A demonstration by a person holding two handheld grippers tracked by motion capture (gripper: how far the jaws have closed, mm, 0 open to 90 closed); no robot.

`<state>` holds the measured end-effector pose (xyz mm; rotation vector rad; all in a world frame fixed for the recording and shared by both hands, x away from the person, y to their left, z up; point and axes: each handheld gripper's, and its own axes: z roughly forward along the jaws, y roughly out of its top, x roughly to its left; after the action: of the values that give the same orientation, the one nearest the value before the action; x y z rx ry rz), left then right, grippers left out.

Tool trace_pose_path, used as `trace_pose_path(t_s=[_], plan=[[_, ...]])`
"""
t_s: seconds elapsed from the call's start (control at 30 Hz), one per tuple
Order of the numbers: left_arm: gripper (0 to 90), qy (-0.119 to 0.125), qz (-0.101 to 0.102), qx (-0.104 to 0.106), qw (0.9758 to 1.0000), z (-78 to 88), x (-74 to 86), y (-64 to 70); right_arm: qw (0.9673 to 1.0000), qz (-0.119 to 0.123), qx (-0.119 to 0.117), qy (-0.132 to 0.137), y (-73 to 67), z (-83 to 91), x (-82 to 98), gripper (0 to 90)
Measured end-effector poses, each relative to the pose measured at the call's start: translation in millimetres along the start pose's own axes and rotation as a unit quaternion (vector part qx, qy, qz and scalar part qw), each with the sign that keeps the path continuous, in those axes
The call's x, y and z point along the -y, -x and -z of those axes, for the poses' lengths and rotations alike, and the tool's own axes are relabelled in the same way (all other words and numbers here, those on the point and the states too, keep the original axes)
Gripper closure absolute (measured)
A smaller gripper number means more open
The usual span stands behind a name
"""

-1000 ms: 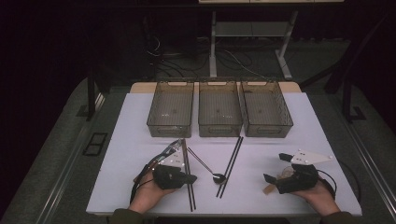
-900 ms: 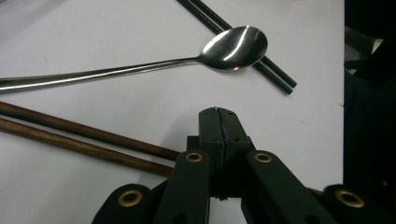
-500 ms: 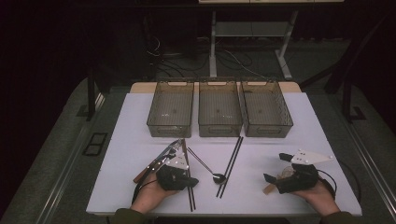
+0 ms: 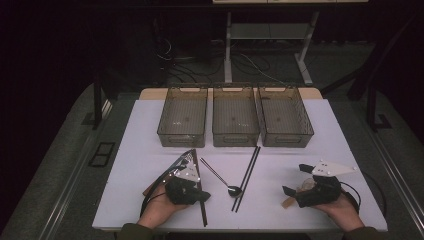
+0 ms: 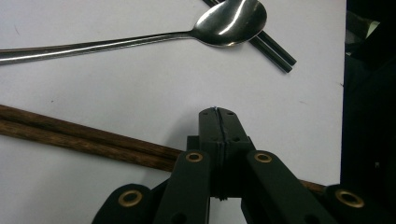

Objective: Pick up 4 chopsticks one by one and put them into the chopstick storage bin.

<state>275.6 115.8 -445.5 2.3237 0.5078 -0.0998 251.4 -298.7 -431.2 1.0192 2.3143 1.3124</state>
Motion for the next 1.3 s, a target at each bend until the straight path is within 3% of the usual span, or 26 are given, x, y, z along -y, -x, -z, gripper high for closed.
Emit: trace_pose_path(t_s=[0.77,0.9,1.1,1.3], plan=[[89.1,-0.009,0.008,-0.005,0.9999,6.9,2.6,2.7,1.0000,0.000,0.000,0.001,-0.2,0.2,-0.2,1.0],[89.1,-0.019,-0.003,0.000,0.9998,3.1,0.9,5.8,1.0000,0.001,0.000,0.001,-0.3,0.3,-0.3,1.0],[89.2,-0.027,-0.004,-0.008,0.9996,5.1,0.7,10.6,1.0000,0.001,0.001,0.001,-0.3,0.5,-0.4,1.0],[89.2,-0.033,0.007,-0.019,0.9992,9.4,2.2,13.3,1.0000,0.000,0.001,0.000,-0.6,0.6,-0.5,1.0]])
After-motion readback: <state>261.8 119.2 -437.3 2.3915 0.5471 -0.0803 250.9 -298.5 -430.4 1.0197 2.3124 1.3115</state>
